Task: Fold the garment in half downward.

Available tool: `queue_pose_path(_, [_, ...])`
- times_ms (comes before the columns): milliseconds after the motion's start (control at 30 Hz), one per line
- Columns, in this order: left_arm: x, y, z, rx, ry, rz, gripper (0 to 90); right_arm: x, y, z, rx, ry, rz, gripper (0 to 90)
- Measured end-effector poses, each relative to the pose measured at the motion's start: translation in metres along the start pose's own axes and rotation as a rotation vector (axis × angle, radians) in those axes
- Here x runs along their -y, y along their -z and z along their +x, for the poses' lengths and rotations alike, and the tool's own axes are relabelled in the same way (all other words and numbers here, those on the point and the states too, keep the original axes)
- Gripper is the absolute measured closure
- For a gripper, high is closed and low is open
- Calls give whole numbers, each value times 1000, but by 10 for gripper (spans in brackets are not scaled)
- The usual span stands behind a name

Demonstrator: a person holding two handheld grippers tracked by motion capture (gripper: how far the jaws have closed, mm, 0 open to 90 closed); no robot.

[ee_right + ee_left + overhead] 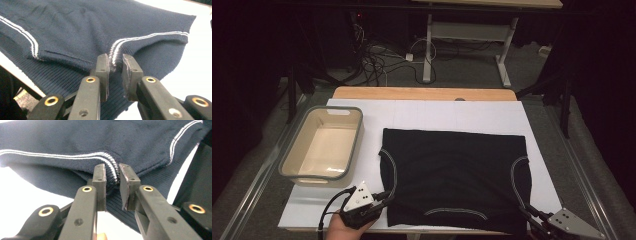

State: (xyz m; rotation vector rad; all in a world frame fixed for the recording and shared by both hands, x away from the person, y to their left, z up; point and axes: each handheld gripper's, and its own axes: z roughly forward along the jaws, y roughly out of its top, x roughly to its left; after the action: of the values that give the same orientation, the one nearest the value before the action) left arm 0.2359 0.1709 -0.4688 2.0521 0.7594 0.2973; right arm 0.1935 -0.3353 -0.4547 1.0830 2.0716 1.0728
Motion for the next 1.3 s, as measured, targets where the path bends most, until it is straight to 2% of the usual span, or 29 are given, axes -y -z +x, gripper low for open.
queue_pose_path(133, [9, -5, 0, -2, 9, 42, 731, 5, 2, 2, -7, -8, 18, 756])
queue_pose_path(167, [11, -7, 1, 10, 18, 63, 719, 8, 0, 2, -14, -16, 32, 735])
queue_pose_path(233, [10, -11, 1, 7, 20, 77, 654, 10, -3, 1, -28, -36, 53, 632])
queue_pose_path(333, [4, -10, -5, -4, 23, 40, 485, 5, -3, 4, -40, -68, 25, 494])
queue_pose_path(433, [-4, -11, -15, -6, -7, -5, 424, -4, -2, 14, -46, -47, -5, 468])
queue_pose_path(500, [-10, -17, -24, 49, -19, -29, 445, -9, -8, 26, -95, -25, -16, 509])
queue_pose_path(600, [-19, -37, -40, 123, -38, -24, 470, -13, -25, 50, -159, 32, 10, 606])
queue_pose_path(700, [-28, -60, -59, 172, -93, 21, 466, -16, -44, 71, -213, 76, 48, 626])
queue_pose_path(767, [-29, -74, -66, 180, -101, 67, 471, -16, -52, 79, -232, 93, 70, 585])
queue_pose_path(800, [-27, -82, -68, 194, -99, 93, 497, -16, -55, 81, -232, 95, 78, 569])
queue_pose_path(833, [-25, -86, -71, 188, -106, 109, 530, -14, -58, 81, -231, 87, 92, 570])
queue_pose_path(867, [-23, -87, -72, 171, -120, 93, 563, -13, -60, 80, -234, 79, 98, 591])
queue_pose_path(967, [-24, -87, -71, 169, -104, 93, 699, -10, -61, 77, -229, 77, 86, 759])
queue_pose_path(1033, [-23, -86, -72, 175, -105, 83, 754, -11, -61, 76, -240, 76, 86, 837])
queue_pose_path(1133, [-24, -79, -75, 189, -118, 68, 763, -13, -54, 80, -223, 106, 59, 853])
queue_pose_path(1200, [-23, -76, -74, 196, -112, 58, 756, -14, -48, 82, -224, 113, 35, 852])
queue_pose_path(1300, [-21, -75, -71, 207, -101, 64, 724, -12, -46, 83, -235, 117, 47, 839])
